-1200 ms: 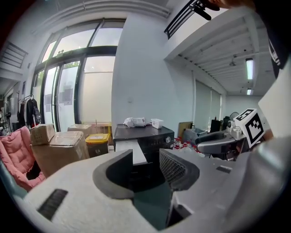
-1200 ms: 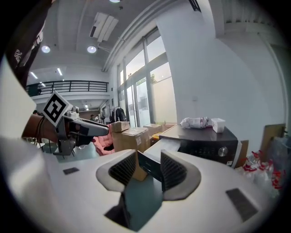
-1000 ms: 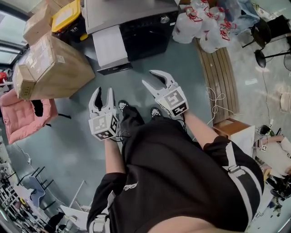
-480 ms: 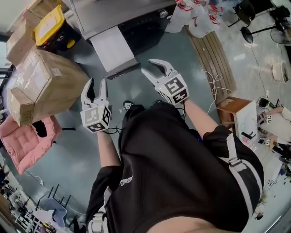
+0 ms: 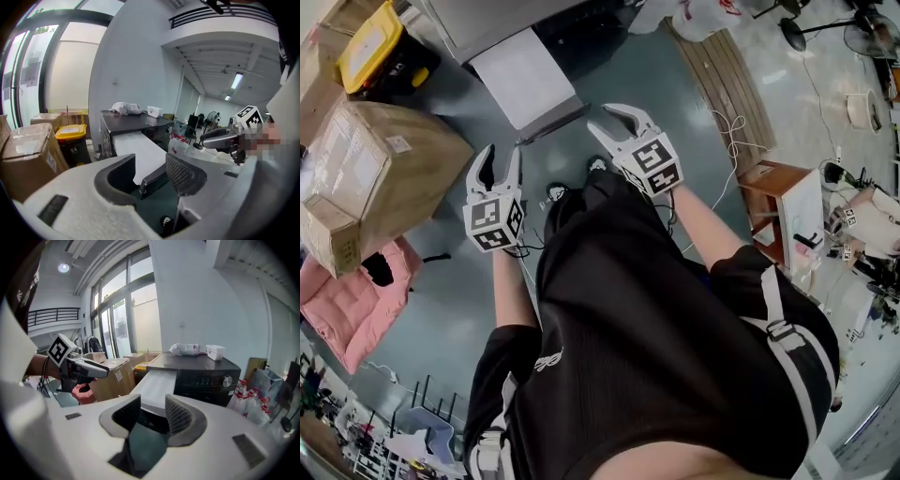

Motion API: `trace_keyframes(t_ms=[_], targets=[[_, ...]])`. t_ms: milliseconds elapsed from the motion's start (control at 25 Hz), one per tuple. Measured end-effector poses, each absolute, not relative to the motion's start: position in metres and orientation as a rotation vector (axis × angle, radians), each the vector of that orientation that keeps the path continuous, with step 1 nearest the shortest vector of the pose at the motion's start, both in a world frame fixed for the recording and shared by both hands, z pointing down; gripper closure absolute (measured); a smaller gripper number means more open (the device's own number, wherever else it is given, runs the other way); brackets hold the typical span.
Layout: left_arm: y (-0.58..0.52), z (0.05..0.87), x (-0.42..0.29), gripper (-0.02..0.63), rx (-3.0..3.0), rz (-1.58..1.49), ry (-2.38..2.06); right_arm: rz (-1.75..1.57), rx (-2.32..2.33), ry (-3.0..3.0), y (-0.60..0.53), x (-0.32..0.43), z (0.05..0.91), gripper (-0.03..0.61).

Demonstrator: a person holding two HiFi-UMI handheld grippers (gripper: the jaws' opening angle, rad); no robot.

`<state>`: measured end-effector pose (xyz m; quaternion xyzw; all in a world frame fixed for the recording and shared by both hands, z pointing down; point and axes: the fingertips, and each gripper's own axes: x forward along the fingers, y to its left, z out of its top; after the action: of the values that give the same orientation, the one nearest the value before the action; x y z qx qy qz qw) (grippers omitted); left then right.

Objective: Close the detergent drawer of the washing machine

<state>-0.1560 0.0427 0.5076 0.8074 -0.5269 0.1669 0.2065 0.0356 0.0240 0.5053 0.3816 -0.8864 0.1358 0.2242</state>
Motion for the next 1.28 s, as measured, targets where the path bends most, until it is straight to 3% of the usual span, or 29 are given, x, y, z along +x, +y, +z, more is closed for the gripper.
trace_keyframes(t_ms=[280, 480, 1280], targets=[[0.051, 0.548, -0.153, 0.397, 2.123, 0.552, -1.477, 0.403, 0.973, -2.429, 0.019, 0.051, 0.534, 0.410], [0.061, 0.581, -0.148, 0.353, 2.013, 0.568, -1.523, 0.383, 0.886, -2.451, 0.014, 0.056, 0.556, 0.405], [0.061, 0.686, -0.137, 0.351, 1.858, 0.586, -1.516, 0.468, 0.832, -2.353, 0.008, 0.049, 0.662, 0.402]])
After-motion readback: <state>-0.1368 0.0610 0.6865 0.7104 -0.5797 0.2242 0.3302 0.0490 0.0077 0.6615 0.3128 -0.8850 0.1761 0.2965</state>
